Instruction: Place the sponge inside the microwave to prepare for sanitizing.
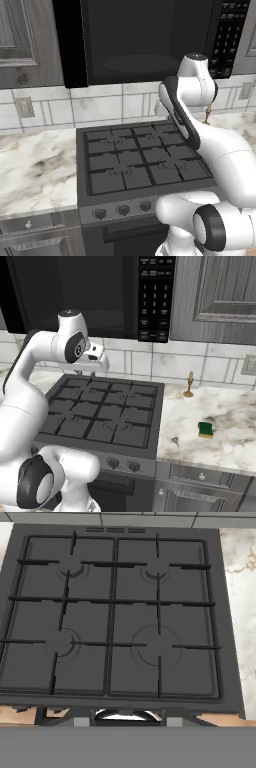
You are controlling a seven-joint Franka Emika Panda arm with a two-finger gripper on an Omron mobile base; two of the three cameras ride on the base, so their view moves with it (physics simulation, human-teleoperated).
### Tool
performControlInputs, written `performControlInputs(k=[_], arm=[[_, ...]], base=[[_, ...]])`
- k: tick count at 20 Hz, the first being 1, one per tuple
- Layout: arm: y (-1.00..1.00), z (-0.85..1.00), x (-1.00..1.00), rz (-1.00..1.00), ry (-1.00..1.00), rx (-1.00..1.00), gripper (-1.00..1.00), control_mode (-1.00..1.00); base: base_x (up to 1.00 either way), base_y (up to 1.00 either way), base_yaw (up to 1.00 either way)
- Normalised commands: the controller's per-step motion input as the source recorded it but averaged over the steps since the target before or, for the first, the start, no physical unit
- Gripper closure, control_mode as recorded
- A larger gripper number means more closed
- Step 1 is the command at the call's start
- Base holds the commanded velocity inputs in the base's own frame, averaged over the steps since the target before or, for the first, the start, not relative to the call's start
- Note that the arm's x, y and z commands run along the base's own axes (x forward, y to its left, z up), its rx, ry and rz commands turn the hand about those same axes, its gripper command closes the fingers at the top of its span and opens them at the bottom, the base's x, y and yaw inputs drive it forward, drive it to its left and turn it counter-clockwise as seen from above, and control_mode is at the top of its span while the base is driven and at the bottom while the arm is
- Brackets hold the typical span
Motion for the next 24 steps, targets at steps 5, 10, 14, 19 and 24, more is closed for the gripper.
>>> performControlInputs(k=[5,10,14,19,24], arm=[[0.0,0.0,-0.08,0.0,-0.03,0.0,-1.0,-1.0],[0.0,0.0,-0.33,0.0,-0.19,0.0,-1.0,-1.0],[0.0,0.0,-0.37,0.0,-0.22,0.0,-1.0,-1.0],[0.0,0.0,-0.23,0.03,-0.15,0.0,-1.0,-1.0],[0.0,0.1,-0.18,0.12,-0.18,0.0,-1.0,-1.0]], base=[[0.0,0.0,0.0],[0.0,0.0,0.0],[0.0,0.0,0.0],[0.0,0.0,0.0],[0.0,0.0,0.0]])
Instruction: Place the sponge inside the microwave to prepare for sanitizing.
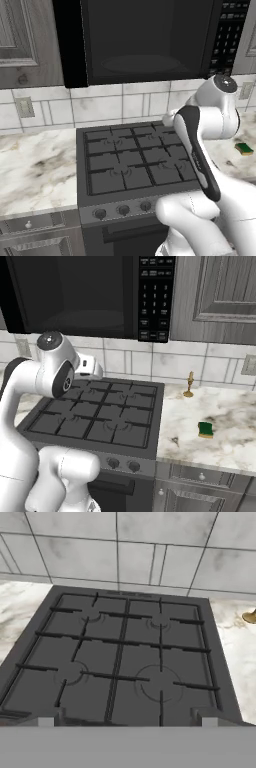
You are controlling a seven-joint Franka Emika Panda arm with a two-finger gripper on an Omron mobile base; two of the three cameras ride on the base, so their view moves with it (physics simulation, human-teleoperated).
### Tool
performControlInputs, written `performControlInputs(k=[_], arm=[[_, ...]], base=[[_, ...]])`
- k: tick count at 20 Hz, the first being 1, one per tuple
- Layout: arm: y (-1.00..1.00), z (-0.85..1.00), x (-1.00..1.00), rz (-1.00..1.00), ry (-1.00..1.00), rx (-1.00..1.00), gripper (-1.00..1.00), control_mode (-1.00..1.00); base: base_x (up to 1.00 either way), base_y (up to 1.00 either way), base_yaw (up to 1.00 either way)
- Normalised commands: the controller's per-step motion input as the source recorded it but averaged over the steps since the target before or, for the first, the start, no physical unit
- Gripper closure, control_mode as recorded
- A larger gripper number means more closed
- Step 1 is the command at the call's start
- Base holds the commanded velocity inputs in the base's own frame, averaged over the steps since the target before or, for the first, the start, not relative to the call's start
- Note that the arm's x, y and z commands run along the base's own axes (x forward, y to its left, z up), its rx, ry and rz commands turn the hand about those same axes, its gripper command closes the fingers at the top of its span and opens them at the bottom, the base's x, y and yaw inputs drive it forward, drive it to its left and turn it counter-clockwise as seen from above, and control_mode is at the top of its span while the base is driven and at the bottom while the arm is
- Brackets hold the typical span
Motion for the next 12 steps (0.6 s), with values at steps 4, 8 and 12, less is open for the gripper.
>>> performControlInputs(k=[4,8,12], arm=[[-0.06,0.29,-0.13,0.06,-0.17,0.0,-1.0,-1.0],[-0.08,0.44,-0.05,-0.01,-0.03,0.0,-1.0,-1.0],[-0.11,0.47,-0.01,-0.09,0.0,-0.01,-1.0,-1.0]], base=[[0.0,0.0,0.0],[0.0,0.0,0.0],[0.0,0.0,0.0]])
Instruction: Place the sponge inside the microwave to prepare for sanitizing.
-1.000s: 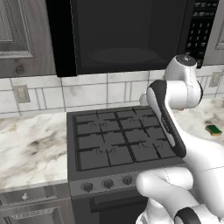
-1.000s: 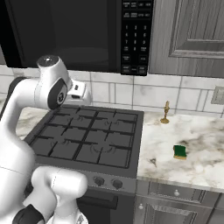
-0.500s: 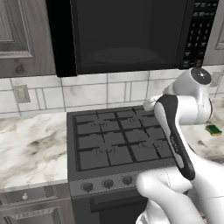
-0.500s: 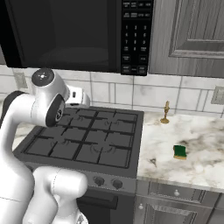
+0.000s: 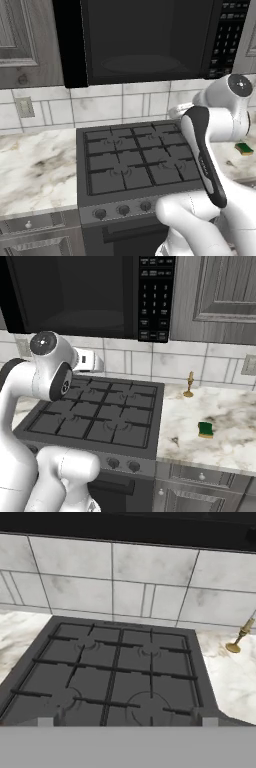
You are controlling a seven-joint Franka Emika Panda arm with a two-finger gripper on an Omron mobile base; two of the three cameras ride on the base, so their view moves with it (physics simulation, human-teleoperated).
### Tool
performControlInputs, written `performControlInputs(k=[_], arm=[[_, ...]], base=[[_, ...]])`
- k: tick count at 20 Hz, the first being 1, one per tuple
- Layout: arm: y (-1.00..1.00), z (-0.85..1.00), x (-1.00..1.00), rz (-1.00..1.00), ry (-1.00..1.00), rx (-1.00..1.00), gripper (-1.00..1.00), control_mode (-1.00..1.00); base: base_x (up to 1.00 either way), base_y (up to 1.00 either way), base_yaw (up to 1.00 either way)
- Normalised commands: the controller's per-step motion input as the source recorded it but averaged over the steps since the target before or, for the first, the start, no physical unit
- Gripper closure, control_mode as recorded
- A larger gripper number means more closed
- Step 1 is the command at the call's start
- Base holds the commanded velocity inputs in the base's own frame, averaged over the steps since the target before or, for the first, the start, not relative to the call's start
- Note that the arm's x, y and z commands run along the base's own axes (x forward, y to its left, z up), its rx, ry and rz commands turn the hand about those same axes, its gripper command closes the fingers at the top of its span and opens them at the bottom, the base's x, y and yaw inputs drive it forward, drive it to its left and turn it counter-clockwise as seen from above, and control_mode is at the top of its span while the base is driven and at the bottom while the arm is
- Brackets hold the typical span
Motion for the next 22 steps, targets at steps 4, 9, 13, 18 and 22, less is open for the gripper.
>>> performControlInputs(k=[4,9,13,18,22], arm=[[-0.18,0.42,0.06,-0.14,0.02,0.0,-1.0,-1.0],[-0.14,0.38,0.01,-0.1,0.04,0.0,-1.0,-1.0],[-0.19,0.4,0.04,-0.01,0.07,0.0,-1.0,-1.0],[-0.24,0.41,0.08,0.0,0.09,0.0,-1.0,-1.0],[-0.22,0.38,0.06,0.0,0.06,0.0,-1.0,-1.0]], base=[[0.0,0.0,0.0],[0.0,0.0,0.0],[0.0,0.0,0.0],[0.0,0.0,0.0],[0.0,0.0,0.0]])
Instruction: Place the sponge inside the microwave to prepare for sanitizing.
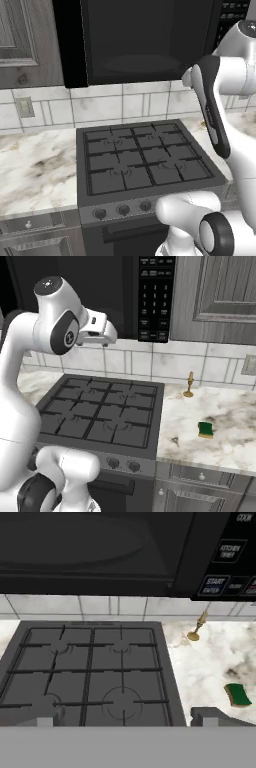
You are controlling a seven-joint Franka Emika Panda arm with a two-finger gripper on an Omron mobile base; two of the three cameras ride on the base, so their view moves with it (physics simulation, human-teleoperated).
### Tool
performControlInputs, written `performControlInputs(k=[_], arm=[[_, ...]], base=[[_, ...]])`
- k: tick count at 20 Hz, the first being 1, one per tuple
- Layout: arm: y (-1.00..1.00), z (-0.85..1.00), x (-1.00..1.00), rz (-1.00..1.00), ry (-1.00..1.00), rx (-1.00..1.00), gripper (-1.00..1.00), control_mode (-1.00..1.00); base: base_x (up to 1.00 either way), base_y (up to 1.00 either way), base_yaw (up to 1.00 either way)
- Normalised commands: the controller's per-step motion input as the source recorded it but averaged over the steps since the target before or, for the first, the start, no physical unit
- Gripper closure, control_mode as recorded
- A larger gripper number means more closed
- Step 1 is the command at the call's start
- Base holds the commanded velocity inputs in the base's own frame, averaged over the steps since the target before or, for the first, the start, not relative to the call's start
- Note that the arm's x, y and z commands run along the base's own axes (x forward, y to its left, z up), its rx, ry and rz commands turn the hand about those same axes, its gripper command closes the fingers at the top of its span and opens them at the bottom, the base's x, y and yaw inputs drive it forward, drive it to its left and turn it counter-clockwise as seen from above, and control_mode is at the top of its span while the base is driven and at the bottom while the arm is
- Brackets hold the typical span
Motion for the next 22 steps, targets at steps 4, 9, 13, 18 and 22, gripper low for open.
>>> performControlInputs(k=[4,9,13,18,22], arm=[[-0.17,0.31,0.07,0.0,0.02,0.0,-1.0,-1.0],[-0.28,0.24,0.11,0.0,0.0,0.0,-1.0,-1.0],[-0.34,0.17,0.21,0.0,0.0,0.0,-1.0,-1.0],[-0.29,0.18,0.31,0.0,-0.02,0.0,-1.0,-1.0],[-0.11,0.08,0.37,0.0,-0.08,0.0,-1.0,-1.0]], base=[[0.0,0.0,0.0],[0.0,0.0,0.0],[0.0,0.0,0.0],[0.0,0.0,0.0],[0.0,0.0,0.0]])
